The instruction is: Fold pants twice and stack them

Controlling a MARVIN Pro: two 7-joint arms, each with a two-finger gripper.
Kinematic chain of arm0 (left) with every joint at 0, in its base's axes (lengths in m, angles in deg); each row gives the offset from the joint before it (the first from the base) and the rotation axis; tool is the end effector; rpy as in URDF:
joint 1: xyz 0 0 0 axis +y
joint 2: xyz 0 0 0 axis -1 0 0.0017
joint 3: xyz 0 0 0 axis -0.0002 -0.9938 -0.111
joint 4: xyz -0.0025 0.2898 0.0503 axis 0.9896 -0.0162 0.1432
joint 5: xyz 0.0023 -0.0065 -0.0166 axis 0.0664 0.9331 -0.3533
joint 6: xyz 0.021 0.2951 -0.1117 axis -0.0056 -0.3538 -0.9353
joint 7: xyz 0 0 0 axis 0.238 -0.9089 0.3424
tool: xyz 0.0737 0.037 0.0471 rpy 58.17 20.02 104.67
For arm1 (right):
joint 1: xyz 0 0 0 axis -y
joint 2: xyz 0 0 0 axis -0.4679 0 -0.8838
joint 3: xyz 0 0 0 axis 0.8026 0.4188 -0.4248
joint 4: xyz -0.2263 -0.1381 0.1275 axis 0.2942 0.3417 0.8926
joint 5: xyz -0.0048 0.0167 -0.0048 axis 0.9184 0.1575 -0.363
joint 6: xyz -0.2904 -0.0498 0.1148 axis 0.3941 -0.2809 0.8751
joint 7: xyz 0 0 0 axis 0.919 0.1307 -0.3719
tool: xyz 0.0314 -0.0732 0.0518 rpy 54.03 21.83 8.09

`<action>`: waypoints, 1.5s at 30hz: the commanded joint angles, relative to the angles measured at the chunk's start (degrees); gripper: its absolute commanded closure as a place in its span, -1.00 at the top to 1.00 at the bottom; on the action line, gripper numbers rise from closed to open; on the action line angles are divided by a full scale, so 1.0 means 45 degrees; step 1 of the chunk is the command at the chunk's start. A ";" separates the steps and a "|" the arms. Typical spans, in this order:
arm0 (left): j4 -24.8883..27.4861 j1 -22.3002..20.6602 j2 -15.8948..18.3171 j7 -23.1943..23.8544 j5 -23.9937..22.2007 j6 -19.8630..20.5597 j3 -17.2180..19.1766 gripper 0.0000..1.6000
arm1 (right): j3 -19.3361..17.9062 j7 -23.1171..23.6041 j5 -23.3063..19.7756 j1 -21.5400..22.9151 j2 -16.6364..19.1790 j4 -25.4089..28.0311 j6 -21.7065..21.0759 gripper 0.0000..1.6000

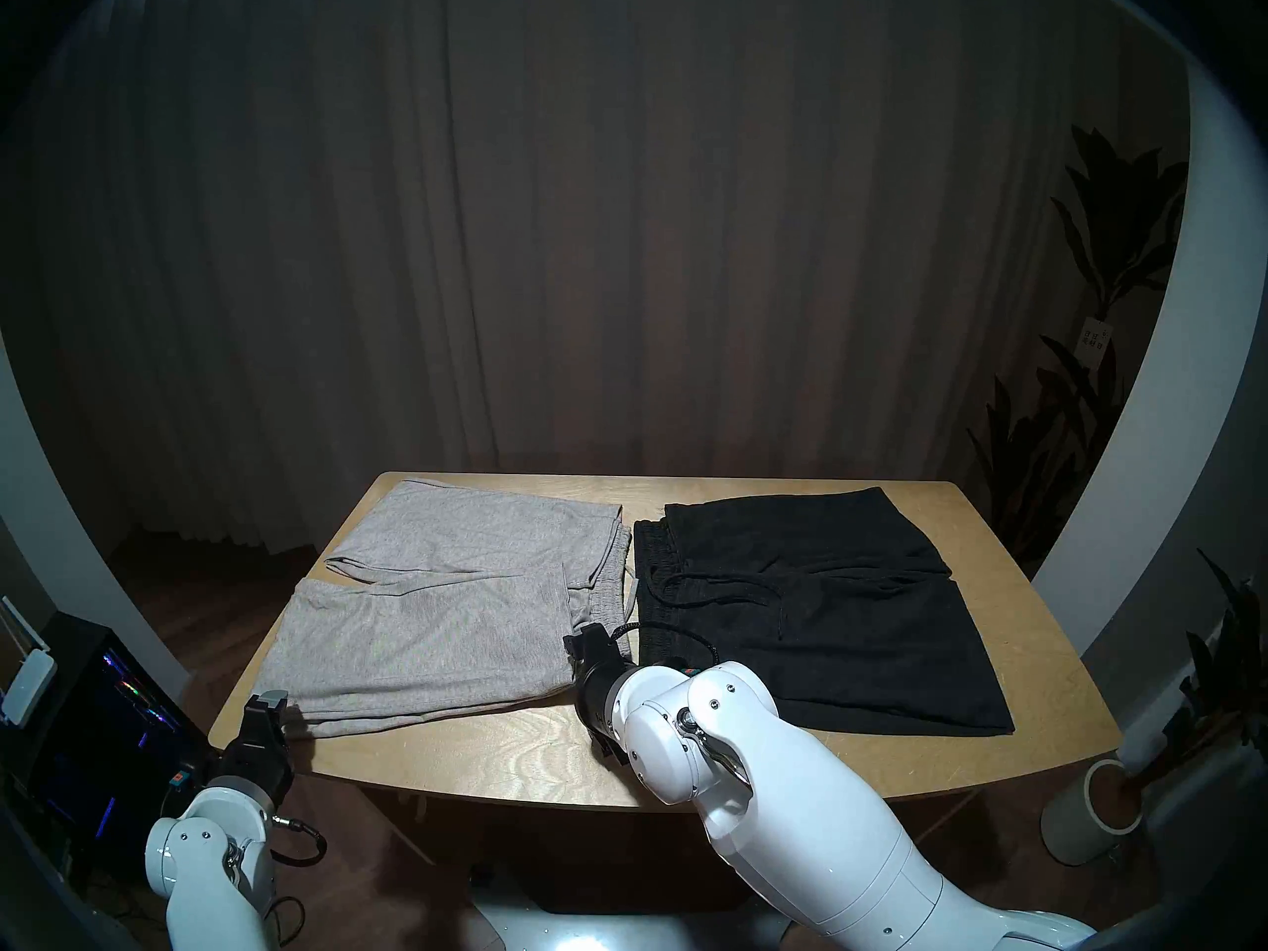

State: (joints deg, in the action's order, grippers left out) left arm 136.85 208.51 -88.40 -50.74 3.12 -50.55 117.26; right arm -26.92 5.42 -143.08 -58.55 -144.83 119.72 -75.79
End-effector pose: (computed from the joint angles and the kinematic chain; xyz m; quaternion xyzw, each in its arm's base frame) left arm 0.2039 0.1984 -0.3620 0.6133 0.5947 0.4735 0.2143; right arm 0.3213 0.2127 -0.3239 -0.7825 0.4742 -0.1431 0.3772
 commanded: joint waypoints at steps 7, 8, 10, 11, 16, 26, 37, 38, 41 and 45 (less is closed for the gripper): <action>0.0921 -0.0271 0.0088 -0.1768 0.0049 0.0858 -0.0970 1.00 | -0.0078 -0.0317 -0.0114 0.0051 0.0137 0.0064 0.0081 1.00; 0.0958 -0.0313 0.0096 -0.1933 0.0032 0.0876 -0.0981 1.00 | -0.0079 -0.0330 -0.0118 0.0059 0.0139 0.0069 0.0089 1.00; 0.1060 -0.0443 0.0104 -0.2543 -0.0090 0.0987 -0.1003 1.00 | -0.0080 -0.0350 -0.0129 0.0088 0.0142 0.0065 0.0107 1.00; 0.1097 -0.0487 0.0099 -0.2739 -0.0132 0.1011 -0.1011 1.00 | -0.0088 -0.0350 -0.0140 0.0109 0.0140 0.0059 0.0112 1.00; 0.1301 -0.0551 0.0035 -0.3526 -0.0293 0.1079 -0.0985 1.00 | -0.0114 -0.0393 -0.0193 0.0200 0.0113 -0.0006 0.0158 1.00; 0.1552 -0.0406 0.0149 -0.4832 -0.0077 0.1179 -0.0964 1.00 | -0.0063 -0.0478 -0.0315 0.0409 0.0068 -0.0247 0.0081 1.00; 0.2071 -0.0075 -0.0154 -0.5285 -0.0290 0.1256 -0.0511 1.00 | 0.0082 -0.0480 -0.0445 0.0533 -0.0005 -0.0519 0.0021 1.00; 0.2118 -0.0069 -0.0165 -0.5309 -0.0317 0.1302 -0.0507 1.00 | 0.0096 -0.0487 -0.0437 0.0539 -0.0005 -0.0523 0.0027 1.00; 0.2216 -0.0117 -0.0223 -0.5432 -0.0334 0.1347 -0.0515 1.00 | 0.0125 -0.0489 -0.0424 0.0547 -0.0001 -0.0524 0.0055 1.00; 0.2189 -0.0284 -0.0209 -0.5578 -0.0297 0.1346 -0.0554 1.00 | 0.0152 -0.0478 -0.0390 0.0546 0.0010 -0.0517 0.0096 1.00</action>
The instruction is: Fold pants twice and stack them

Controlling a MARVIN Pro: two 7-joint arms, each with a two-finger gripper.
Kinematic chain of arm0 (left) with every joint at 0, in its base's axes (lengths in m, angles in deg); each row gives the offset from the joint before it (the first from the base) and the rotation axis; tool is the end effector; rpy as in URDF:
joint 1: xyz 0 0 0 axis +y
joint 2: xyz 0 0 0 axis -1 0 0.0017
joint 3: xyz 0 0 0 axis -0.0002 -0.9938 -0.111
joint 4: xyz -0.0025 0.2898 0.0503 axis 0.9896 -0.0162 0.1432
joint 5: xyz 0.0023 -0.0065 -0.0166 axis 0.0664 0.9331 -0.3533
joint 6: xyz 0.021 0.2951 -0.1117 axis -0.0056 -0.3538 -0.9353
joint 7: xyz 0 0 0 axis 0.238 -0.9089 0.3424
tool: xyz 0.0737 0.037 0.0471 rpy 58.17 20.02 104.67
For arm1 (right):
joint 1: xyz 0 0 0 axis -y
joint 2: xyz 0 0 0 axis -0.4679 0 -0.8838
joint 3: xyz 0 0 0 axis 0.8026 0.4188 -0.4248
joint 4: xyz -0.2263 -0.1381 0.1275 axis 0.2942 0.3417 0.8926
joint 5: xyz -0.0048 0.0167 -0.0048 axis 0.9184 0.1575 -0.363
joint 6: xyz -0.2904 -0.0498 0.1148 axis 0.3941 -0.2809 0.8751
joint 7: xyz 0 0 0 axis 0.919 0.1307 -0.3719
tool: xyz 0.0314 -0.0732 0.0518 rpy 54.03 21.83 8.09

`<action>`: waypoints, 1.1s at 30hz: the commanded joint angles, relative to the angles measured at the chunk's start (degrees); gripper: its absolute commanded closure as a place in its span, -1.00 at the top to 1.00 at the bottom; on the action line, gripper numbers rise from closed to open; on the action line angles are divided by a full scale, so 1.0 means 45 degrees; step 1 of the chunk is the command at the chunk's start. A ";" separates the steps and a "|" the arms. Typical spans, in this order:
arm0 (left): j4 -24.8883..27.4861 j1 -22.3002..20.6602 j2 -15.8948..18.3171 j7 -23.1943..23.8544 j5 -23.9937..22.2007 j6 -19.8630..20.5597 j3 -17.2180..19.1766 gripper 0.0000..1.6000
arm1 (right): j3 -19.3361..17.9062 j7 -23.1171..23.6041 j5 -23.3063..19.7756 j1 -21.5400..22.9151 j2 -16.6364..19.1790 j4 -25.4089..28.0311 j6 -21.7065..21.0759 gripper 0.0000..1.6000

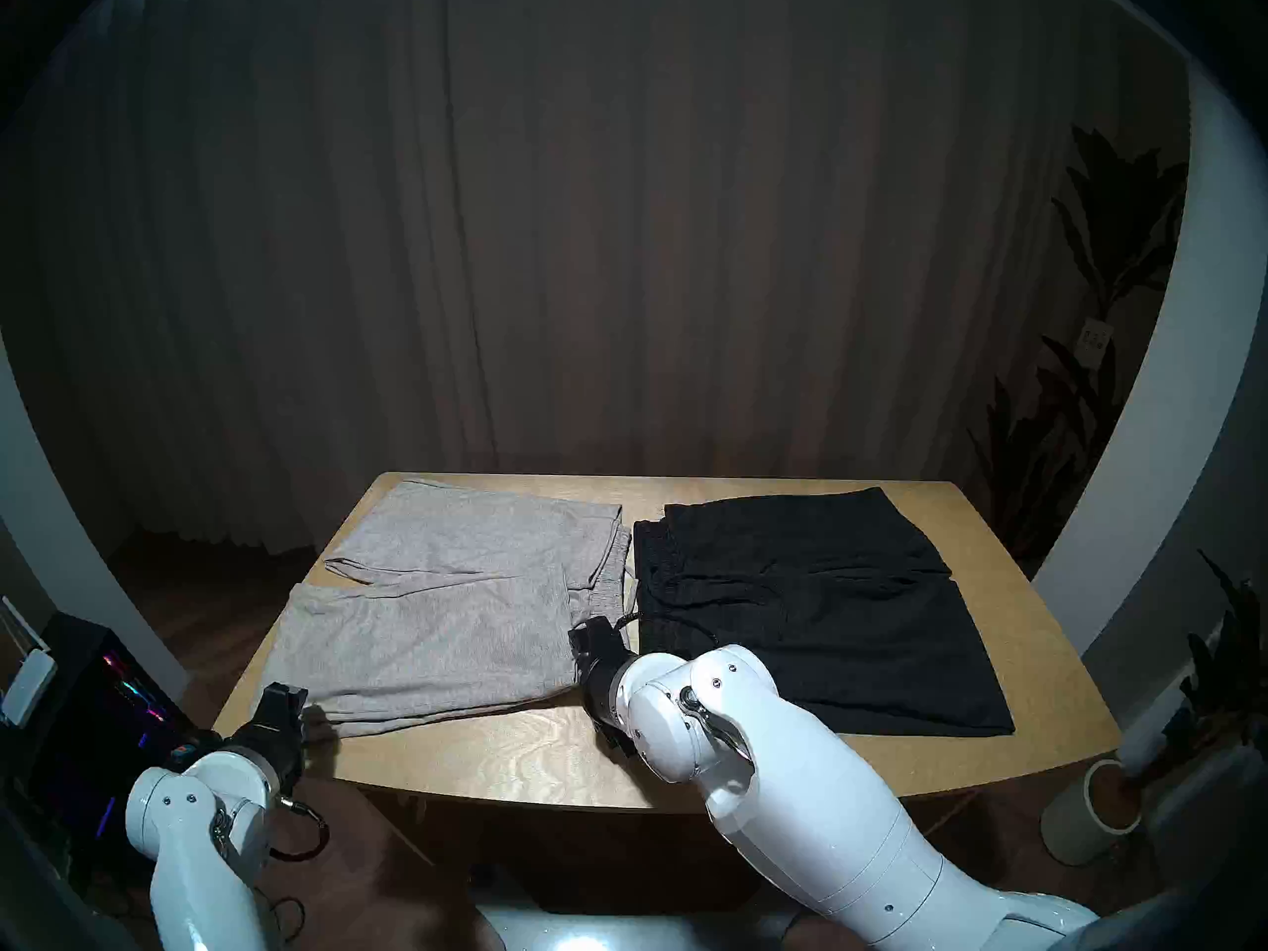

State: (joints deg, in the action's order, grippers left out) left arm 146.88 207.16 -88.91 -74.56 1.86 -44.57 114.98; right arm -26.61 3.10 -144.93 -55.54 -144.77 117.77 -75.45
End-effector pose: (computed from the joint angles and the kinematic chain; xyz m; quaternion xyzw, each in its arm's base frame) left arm 0.2147 0.1769 -0.3266 0.6707 0.6126 0.3891 0.1535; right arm 0.3337 0.2117 -0.3231 -0.7892 0.4773 -0.1353 0.3621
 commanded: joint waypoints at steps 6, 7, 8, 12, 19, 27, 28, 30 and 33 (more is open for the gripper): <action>0.0557 -0.0104 -0.0457 -0.0294 -0.0013 -0.0508 0.0240 1.00 | 0.0078 0.0097 0.0049 -0.0146 0.0006 -0.0091 0.0047 1.00; 0.0647 -0.0155 -0.0524 -0.0372 -0.0065 -0.0583 0.0300 1.00 | 0.0073 0.0098 0.0042 -0.0144 0.0007 -0.0096 0.0044 1.00; 0.0758 -0.0225 -0.0628 -0.0444 -0.0155 -0.0704 0.0385 1.00 | 0.0070 0.0092 0.0039 -0.0138 0.0008 -0.0101 0.0040 1.00; 0.1146 -0.0291 -0.0740 -0.0906 -0.0354 -0.0711 0.0426 1.00 | 0.0052 0.0111 -0.0007 -0.0099 0.0011 -0.0169 -0.0027 1.00; 0.1567 -0.0178 -0.1038 -0.0702 -0.0762 -0.0762 0.0461 1.00 | 0.0041 0.0128 -0.0103 -0.0012 0.0006 -0.0335 -0.0155 1.00; 0.1485 -0.0271 -0.1038 -0.1120 -0.0669 -0.0685 0.0036 1.00 | 0.0007 0.0101 -0.0191 0.0087 0.0038 -0.0418 -0.0251 1.00; 0.1476 -0.0272 -0.1067 -0.1148 -0.0642 -0.0718 0.0007 1.00 | -0.0005 0.0109 -0.0203 0.0090 0.0047 -0.0433 -0.0260 1.00; 0.1478 -0.0258 -0.1070 -0.1231 -0.0571 -0.0759 -0.0056 1.00 | -0.0021 0.0117 -0.0219 0.0096 0.0065 -0.0451 -0.0264 1.00; 0.1508 -0.0247 -0.1083 -0.1318 -0.0522 -0.0793 -0.0116 1.00 | -0.0051 0.0105 -0.0269 0.0107 0.0088 -0.0451 -0.0284 1.00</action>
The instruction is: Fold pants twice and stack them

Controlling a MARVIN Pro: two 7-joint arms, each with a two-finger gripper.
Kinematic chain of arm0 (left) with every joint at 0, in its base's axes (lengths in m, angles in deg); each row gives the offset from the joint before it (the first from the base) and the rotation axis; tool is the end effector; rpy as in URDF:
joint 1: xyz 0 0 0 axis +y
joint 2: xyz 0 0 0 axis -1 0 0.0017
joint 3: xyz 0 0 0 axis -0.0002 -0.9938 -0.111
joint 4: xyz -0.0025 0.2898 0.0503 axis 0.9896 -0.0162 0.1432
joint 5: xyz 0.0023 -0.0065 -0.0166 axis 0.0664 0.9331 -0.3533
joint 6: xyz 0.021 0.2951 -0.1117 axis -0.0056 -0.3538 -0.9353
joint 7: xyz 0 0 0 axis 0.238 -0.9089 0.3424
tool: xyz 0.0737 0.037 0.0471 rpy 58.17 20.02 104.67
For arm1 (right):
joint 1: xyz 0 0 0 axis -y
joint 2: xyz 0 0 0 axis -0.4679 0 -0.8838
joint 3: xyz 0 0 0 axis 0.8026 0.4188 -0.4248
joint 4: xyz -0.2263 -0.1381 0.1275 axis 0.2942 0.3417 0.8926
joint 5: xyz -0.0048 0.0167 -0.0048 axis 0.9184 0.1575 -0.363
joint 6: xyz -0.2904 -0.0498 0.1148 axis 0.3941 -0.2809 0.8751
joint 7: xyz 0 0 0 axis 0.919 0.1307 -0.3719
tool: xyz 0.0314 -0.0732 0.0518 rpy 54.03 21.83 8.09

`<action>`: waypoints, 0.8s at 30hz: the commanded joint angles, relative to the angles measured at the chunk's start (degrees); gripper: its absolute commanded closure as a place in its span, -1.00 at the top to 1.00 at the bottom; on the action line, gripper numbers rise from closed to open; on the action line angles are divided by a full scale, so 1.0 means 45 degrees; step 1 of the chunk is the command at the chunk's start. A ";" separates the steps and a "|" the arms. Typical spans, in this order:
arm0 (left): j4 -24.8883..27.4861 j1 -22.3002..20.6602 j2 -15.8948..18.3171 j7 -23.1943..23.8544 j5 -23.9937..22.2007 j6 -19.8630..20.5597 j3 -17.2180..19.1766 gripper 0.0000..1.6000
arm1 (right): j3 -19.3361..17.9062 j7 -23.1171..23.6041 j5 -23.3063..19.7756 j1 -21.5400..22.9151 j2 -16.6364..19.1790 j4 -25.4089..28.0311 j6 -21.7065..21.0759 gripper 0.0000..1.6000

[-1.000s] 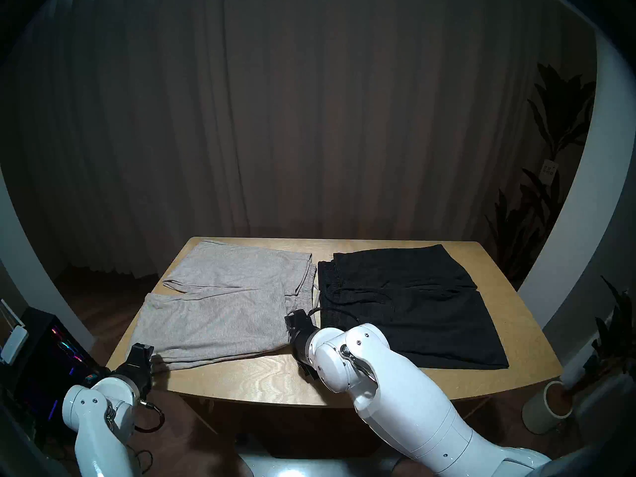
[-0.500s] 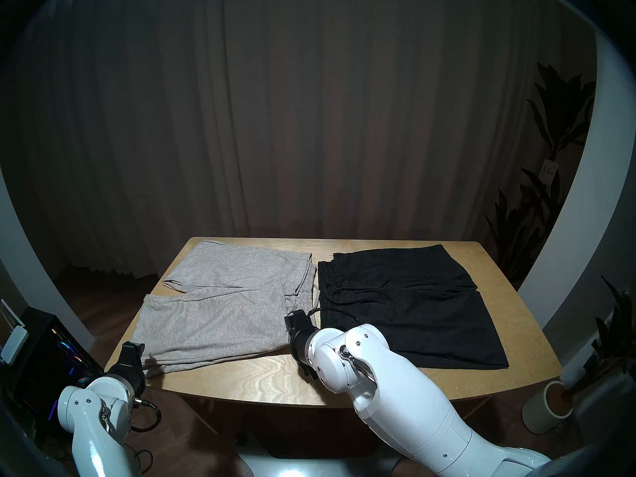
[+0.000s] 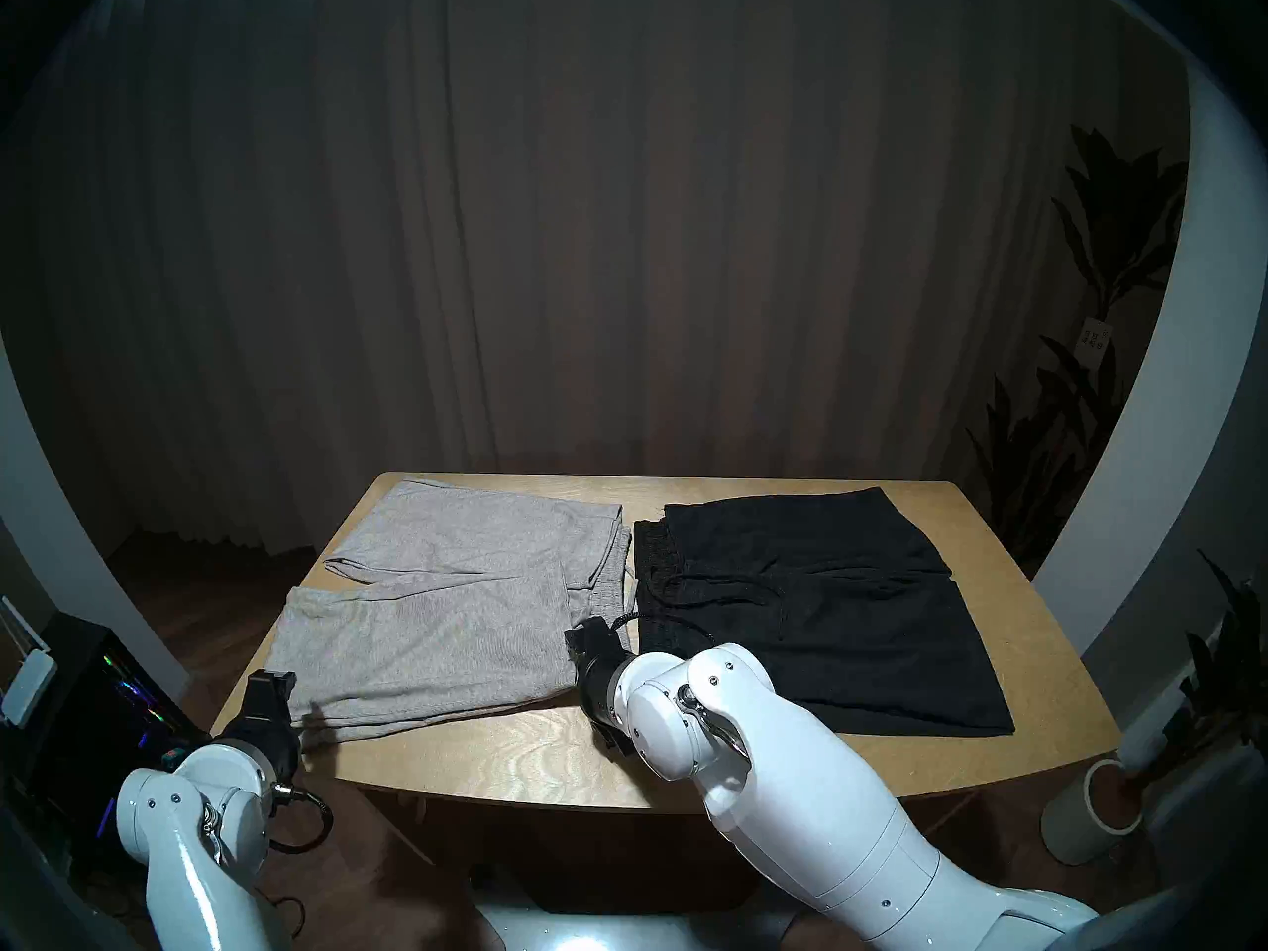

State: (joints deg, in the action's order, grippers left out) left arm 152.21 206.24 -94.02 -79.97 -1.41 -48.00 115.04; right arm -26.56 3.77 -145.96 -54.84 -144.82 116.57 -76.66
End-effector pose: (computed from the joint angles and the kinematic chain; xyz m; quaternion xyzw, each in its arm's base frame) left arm 0.2146 0.1607 -0.3052 0.6200 0.6590 0.3879 0.1756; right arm 0.3372 0.2128 -0.3259 -0.7926 0.4708 -0.1299 0.3652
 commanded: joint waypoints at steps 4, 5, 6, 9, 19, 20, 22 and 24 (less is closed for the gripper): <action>0.0367 0.0055 -0.0025 -0.0181 0.0270 -0.0051 -0.0182 1.00 | -0.0075 -0.0078 -0.0076 -0.0025 0.0127 -0.0171 -0.0032 1.00; 0.0377 0.0052 -0.0047 -0.0223 0.0259 -0.0057 -0.0181 1.00 | -0.0077 -0.0080 -0.0094 -0.0021 0.0133 -0.0171 -0.0033 1.00; 0.0383 0.0057 -0.0056 -0.0227 0.0261 -0.0060 -0.0184 1.00 | -0.0075 -0.0084 -0.0102 -0.0017 0.0138 -0.0170 -0.0033 1.00; 0.0319 0.0082 -0.0047 -0.0225 0.0316 -0.0047 -0.0237 1.00 | -0.0069 -0.0109 -0.0129 -0.0004 0.0154 -0.0158 -0.0028 1.00; -0.0508 -0.0210 0.0040 -0.0067 0.0669 -0.0268 -0.0486 1.00 | 0.0000 -0.0077 -0.0128 -0.0015 0.0189 -0.0137 0.0030 1.00; -0.0600 -0.0274 0.0057 -0.0144 0.0744 -0.0328 -0.0499 1.00 | 0.0008 -0.0081 -0.0126 -0.0015 0.0185 -0.0135 0.0047 1.00; -0.0658 -0.0330 0.0062 -0.0149 0.0762 -0.0378 -0.0497 1.00 | 0.0017 -0.0081 -0.0123 -0.0012 0.0185 -0.0134 0.0060 1.00; -0.0812 -0.0430 0.0131 -0.0082 0.0822 -0.0466 -0.0452 1.00 | 0.0031 -0.0096 -0.0107 -0.0009 0.0173 -0.0136 0.0090 1.00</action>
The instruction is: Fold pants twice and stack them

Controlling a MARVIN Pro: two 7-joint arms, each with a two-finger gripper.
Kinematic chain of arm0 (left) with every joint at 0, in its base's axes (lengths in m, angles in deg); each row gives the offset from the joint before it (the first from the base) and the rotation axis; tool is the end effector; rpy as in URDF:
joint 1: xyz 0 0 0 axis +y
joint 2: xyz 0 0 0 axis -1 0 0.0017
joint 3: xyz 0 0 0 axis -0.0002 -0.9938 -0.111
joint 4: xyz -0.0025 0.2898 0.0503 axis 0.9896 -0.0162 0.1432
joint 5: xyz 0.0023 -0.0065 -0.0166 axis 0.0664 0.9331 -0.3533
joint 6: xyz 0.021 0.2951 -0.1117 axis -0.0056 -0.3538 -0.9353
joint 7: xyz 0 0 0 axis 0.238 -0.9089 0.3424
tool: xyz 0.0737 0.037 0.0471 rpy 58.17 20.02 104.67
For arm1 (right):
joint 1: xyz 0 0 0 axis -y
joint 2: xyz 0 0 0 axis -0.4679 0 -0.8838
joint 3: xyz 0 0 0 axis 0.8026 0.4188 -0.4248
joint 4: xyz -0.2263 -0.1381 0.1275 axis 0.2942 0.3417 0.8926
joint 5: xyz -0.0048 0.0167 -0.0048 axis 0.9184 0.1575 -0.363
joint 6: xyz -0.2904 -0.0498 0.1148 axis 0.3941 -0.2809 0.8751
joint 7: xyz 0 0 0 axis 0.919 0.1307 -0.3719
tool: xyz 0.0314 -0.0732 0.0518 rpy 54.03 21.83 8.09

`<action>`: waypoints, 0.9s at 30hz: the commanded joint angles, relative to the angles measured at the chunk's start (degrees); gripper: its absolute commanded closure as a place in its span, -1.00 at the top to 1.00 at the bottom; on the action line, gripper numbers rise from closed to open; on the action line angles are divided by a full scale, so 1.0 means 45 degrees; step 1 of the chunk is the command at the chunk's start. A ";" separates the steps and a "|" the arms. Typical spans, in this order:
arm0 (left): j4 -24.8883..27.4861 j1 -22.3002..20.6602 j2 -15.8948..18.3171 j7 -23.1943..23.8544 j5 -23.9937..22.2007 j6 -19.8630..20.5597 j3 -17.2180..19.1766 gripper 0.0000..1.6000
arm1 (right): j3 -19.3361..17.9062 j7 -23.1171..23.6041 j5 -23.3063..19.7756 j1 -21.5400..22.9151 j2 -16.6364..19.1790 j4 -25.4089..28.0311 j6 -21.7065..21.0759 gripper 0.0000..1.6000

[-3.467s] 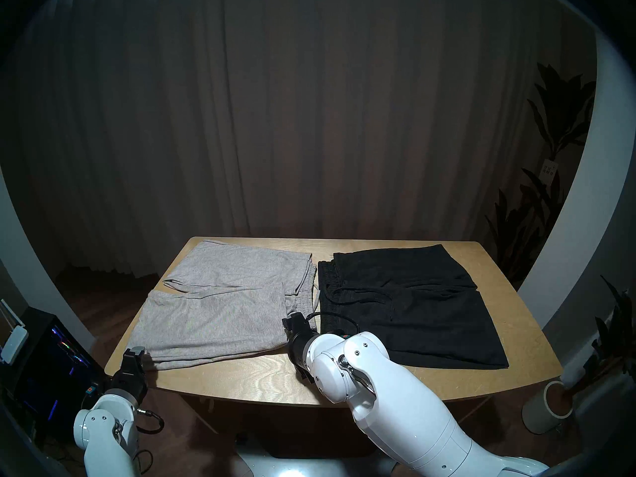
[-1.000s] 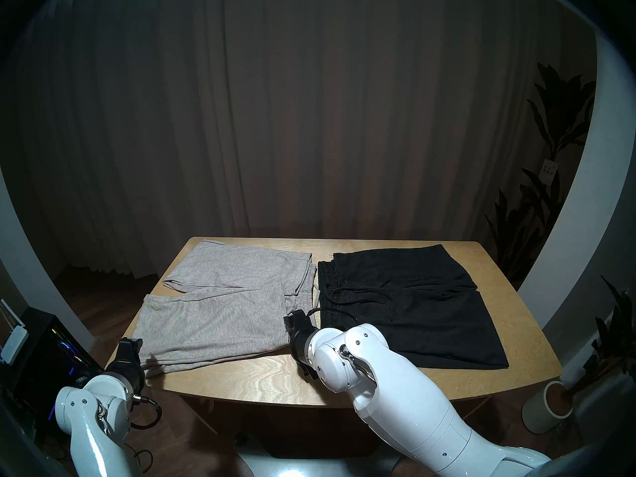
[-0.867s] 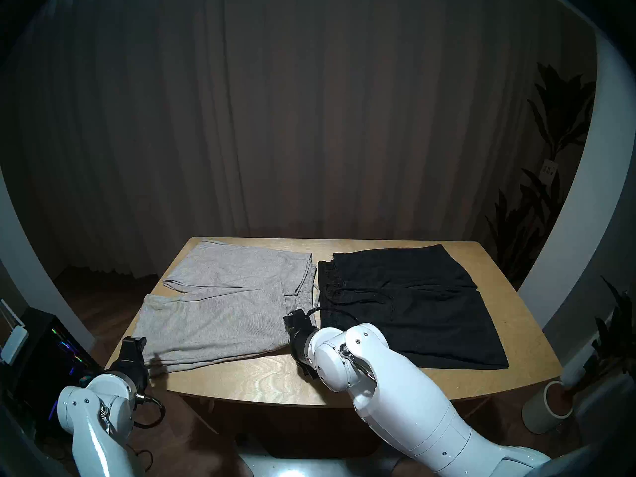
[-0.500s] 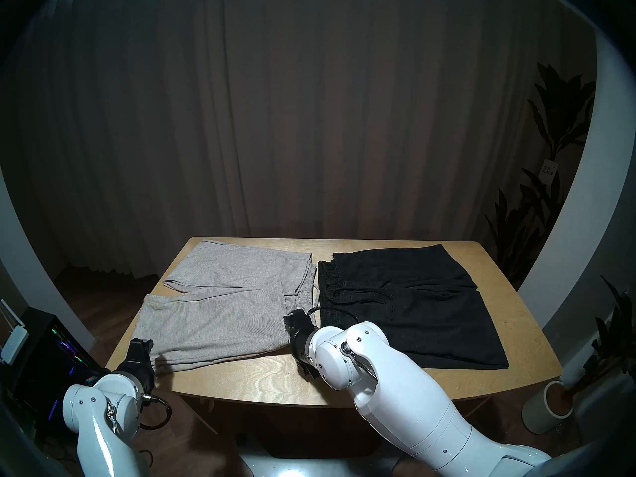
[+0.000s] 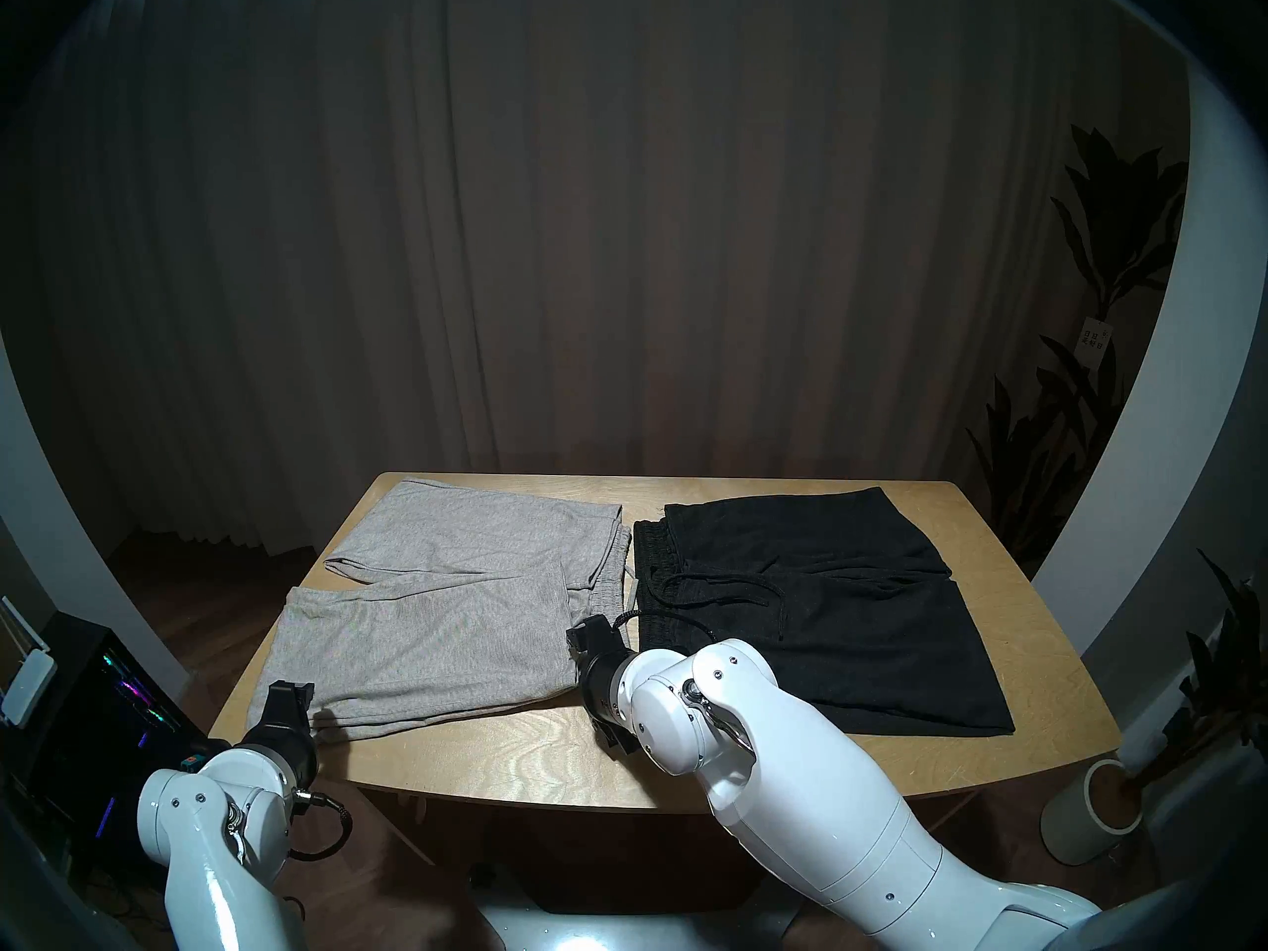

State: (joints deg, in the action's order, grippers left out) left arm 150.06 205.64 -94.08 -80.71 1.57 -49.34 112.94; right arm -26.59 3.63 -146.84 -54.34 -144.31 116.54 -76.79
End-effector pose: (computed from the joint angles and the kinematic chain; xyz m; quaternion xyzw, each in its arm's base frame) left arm 0.2198 0.1535 -0.3196 0.6285 0.6632 0.3747 0.1575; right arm 0.3394 0.2102 -0.3251 -0.7934 0.4703 -0.1278 0.3648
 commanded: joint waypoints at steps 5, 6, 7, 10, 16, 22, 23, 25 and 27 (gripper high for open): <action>-0.0776 -0.0453 0.0381 0.0250 0.0235 -0.0272 0.0176 1.00 | 0.0122 -0.0064 0.0137 -0.0086 -0.0012 -0.0218 0.0167 1.00; -0.0828 -0.0470 0.0412 0.0259 0.0246 -0.0277 0.0191 1.00 | 0.0136 -0.0067 0.0142 -0.0078 -0.0028 -0.0235 0.0181 1.00; -0.0898 -0.0472 0.0444 0.0296 0.0248 -0.0275 0.0216 1.00 | 0.0155 -0.0068 0.0145 -0.0065 -0.0056 -0.0271 0.0193 1.00; -0.1071 -0.0478 0.0497 0.0375 0.0266 -0.0271 0.0268 1.00 | 0.0220 -0.0050 0.0170 -0.0023 -0.0134 -0.0403 0.0236 1.00; -0.1562 -0.0591 0.0637 0.0676 0.0303 -0.0303 0.0344 1.00 | 0.0312 -0.0031 0.0199 0.0089 -0.0341 -0.0690 0.0331 1.00; -0.2046 -0.0819 0.0867 0.0916 0.0367 -0.0298 0.0385 1.00 | 0.0430 -0.0030 0.0327 0.0177 -0.0543 -0.0917 0.0445 1.00; -0.2147 -0.0862 0.0916 0.0962 0.0377 -0.0295 0.0396 1.00 | 0.0451 -0.0031 0.0356 0.0188 -0.0577 -0.0963 0.0471 1.00; -0.2285 -0.0940 0.0992 0.0998 0.0380 -0.0281 0.0410 1.00 | 0.0481 -0.0058 0.0406 0.0211 -0.0631 -0.1025 0.0530 1.00; -0.2402 -0.1002 0.1073 0.1044 0.0401 -0.0252 0.0406 1.00 | 0.0502 -0.0097 0.0441 0.0243 -0.0714 -0.1127 0.0595 1.00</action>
State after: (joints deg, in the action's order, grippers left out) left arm 142.93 201.67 -90.42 -76.00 3.03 -50.99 114.83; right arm -25.01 3.64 -145.01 -53.10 -146.40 113.88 -74.78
